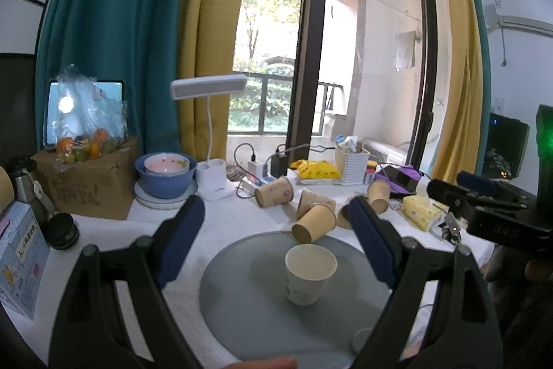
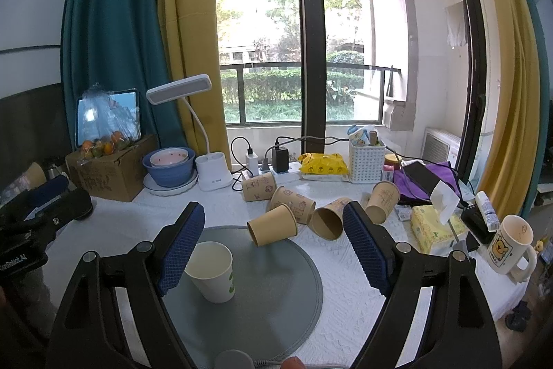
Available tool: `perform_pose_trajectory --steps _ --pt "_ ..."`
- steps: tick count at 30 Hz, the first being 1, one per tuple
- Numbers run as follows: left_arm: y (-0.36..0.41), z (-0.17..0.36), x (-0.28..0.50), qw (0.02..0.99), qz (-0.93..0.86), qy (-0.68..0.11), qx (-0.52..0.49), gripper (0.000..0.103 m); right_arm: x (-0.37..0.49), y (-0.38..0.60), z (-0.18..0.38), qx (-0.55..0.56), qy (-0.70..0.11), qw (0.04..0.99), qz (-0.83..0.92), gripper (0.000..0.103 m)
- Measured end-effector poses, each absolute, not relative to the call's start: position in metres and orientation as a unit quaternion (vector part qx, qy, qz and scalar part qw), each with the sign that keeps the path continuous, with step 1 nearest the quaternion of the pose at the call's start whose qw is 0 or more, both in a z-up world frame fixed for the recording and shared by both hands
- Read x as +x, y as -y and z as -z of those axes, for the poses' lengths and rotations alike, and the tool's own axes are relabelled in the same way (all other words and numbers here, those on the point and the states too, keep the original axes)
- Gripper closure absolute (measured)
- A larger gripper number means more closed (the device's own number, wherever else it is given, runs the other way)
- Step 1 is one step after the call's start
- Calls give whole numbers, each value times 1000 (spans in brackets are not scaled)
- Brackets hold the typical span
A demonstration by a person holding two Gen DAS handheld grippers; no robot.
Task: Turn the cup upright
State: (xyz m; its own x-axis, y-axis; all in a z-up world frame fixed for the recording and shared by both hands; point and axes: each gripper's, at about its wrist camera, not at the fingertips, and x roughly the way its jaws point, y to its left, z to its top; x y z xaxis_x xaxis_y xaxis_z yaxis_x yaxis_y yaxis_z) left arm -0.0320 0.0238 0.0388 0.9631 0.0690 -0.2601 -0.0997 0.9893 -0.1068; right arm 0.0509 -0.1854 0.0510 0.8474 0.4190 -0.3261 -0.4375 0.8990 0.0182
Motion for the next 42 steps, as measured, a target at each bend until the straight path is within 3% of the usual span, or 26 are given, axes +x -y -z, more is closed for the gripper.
perform_pose_trajectory --steps 42 --pt "-25 -36 -36 989 -50 -121 -64 17 54 181 -48 -30 -169 959 -226 18"
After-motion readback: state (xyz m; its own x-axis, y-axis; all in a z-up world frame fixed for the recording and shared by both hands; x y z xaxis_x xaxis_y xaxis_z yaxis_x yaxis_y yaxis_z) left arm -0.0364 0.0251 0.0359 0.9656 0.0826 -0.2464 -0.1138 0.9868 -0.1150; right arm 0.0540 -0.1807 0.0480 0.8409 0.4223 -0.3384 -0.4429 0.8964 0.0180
